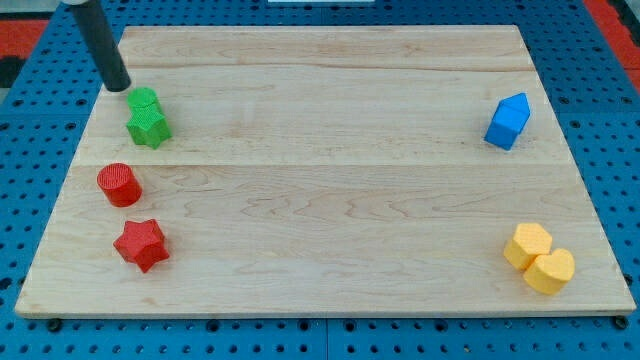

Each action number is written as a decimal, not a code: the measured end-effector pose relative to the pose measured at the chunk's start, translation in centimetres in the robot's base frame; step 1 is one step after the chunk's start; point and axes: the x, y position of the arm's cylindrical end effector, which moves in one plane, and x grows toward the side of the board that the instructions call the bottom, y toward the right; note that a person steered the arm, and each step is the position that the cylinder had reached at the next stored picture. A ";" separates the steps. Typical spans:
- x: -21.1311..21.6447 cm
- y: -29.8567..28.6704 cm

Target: Slide the red circle and green star towards the center

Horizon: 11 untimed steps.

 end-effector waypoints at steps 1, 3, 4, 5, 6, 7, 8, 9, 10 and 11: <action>2.5 1.5; 7.0 7.8; 7.3 8.1; 8.4 8.1; 10.9 8.5; 11.1 7.9; 11.1 4.2; 12.4 2.0; 15.4 0.3; 18.5 0.2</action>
